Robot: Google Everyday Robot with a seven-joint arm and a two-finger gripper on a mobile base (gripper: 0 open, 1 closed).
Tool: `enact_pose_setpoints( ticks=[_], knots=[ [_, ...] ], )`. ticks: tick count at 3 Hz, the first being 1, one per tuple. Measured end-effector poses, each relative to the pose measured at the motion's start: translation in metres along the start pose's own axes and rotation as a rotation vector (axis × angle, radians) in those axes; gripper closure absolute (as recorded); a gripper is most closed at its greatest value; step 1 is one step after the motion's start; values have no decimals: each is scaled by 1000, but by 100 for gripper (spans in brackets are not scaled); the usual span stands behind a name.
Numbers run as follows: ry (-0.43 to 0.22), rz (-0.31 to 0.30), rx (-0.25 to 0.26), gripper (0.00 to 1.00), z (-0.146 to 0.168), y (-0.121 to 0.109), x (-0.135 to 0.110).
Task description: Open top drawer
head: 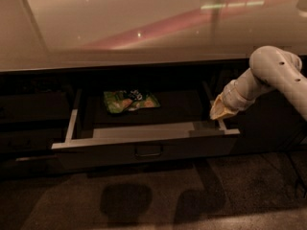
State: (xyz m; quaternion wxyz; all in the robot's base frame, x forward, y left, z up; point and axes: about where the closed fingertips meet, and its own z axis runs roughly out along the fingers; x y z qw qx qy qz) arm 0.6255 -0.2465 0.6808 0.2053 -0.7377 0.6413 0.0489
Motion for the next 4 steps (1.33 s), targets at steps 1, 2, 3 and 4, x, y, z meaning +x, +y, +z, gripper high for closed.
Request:
enact_pose_setpoints(
  ticks=[1,2,3,4],
  knots=[
    [38,-11,-20,100,11,-2,-3],
    [38,-11,-21,100,11,-1,-3],
    [21,-41,-67,100,27,6,-11],
    [10,-62,-98,100,37,12,-16]
  ],
)
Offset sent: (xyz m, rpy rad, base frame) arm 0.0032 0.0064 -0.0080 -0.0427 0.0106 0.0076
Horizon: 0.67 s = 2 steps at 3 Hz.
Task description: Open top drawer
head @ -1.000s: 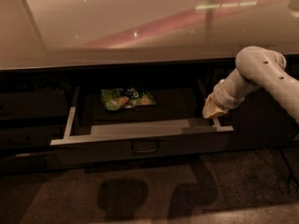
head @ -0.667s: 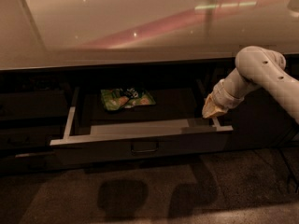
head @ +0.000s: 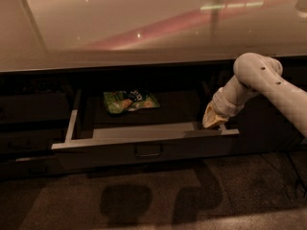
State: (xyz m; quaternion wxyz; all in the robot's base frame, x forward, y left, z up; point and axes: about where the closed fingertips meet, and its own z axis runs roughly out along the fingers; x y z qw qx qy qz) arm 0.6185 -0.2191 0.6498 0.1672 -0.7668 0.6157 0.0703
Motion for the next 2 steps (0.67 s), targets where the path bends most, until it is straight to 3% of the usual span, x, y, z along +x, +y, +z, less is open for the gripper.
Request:
enact_pose_setpoints(
  ticks=[1,2],
  knots=[
    [71,-56,64,81,-18,13,-5],
    [106,-59,51,58,-13,32,-3]
  ],
)
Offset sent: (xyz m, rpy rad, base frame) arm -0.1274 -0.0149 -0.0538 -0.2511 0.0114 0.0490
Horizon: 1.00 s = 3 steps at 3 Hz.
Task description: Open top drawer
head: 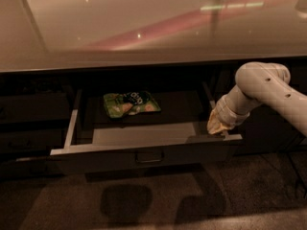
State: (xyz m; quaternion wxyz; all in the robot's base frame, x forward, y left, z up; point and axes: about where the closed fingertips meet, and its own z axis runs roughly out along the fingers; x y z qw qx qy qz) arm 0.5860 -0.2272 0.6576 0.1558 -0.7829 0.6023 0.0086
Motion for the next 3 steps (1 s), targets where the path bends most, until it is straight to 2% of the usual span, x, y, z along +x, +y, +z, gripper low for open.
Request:
enact_pose_setpoints(
  ticks=[1,2,3],
  knots=[
    [21,0,-46,34,13,36,0],
    [23,2,-50,11,12,39,-1],
    [29,9,-59,0,16,45,-4]
  ],
)
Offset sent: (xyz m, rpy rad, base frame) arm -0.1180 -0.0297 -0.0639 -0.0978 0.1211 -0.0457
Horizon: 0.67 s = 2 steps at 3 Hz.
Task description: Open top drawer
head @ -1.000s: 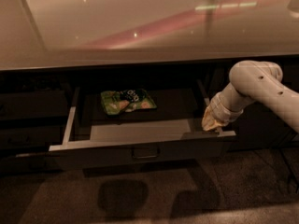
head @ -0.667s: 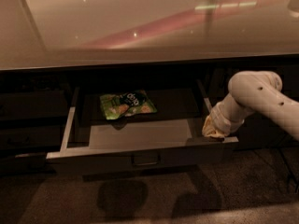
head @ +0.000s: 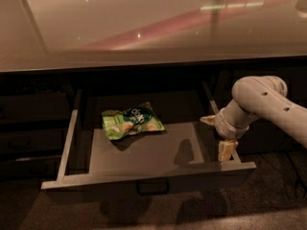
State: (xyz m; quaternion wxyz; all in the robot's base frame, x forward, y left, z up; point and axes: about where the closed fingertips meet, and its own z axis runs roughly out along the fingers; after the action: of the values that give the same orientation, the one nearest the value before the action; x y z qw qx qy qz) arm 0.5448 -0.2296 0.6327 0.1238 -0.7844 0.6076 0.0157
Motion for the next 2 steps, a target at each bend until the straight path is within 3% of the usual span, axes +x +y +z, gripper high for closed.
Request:
enact_pose_setpoints(
  ticks=[2],
  knots=[
    [12,8,-7,0,3,4,-3]
  ],
)
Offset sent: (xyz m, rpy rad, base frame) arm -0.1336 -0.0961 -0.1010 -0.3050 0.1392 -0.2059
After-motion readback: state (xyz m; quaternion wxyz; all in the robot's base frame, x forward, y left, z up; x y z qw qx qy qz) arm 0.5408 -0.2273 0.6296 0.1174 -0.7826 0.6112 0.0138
